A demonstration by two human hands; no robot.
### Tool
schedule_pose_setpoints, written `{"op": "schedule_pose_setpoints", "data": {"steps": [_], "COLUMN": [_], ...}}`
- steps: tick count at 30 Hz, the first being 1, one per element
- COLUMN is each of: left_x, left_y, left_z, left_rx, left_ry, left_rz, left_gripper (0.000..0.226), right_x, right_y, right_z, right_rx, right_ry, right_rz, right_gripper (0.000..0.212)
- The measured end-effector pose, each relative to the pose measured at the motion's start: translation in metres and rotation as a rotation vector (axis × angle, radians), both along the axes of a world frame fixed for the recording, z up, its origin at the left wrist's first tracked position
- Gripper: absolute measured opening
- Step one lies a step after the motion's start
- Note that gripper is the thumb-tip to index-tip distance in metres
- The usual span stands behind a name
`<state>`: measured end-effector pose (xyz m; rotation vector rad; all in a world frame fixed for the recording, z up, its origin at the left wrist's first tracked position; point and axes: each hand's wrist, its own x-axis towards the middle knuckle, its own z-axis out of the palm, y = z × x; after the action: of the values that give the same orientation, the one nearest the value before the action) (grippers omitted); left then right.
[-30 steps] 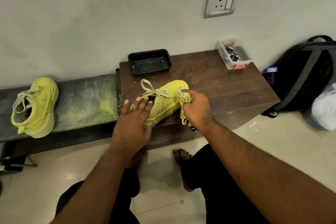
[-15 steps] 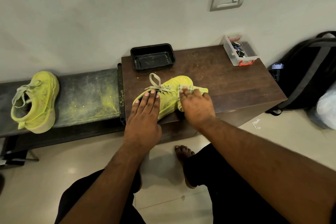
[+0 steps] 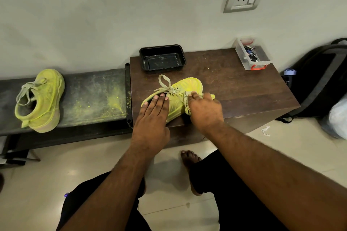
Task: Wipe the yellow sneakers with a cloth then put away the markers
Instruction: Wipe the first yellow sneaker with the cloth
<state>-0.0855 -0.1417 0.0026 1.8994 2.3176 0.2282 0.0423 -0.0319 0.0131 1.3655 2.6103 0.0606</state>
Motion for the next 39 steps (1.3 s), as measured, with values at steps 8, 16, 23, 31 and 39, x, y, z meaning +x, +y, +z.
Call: {"op": "schedule_pose_setpoints", "data": {"steps": [8, 16, 23, 31, 39], "left_x": [-0.001, -0.001, 0.000, -0.004, -0.002], "left_y": [0.000, -0.002, 0.001, 0.002, 0.005], "left_z": [-0.001, -0.002, -0.004, -0.017, -0.013], "left_rx": [0.029, 0.066, 0.070, 0.109, 0.075], "left_ry": [-0.025, -0.014, -0.017, 0.023, 0.022], "left_rz": [-0.001, -0.011, -0.009, -0.020, -0.002], "left_gripper": [0.081, 0.081, 0.081, 0.081, 0.080], "right_x": [0.015, 0.015, 0.005, 0.005, -0.001], "right_y": [0.028, 0.033, -0.004, 0.041, 0.012], "right_z": [0.007, 0.005, -0.001, 0.006, 0.007], "right_rx": [0.036, 0.048, -0.020, 0.042, -0.138], "right_ry": [0.145, 0.046, 0.112, 0.238, 0.137], "right_rz": [-0.048, -0.155, 0.017, -0.194, -0.115], "right_gripper": [0.059, 0.040, 0.053, 0.040, 0.036]}}
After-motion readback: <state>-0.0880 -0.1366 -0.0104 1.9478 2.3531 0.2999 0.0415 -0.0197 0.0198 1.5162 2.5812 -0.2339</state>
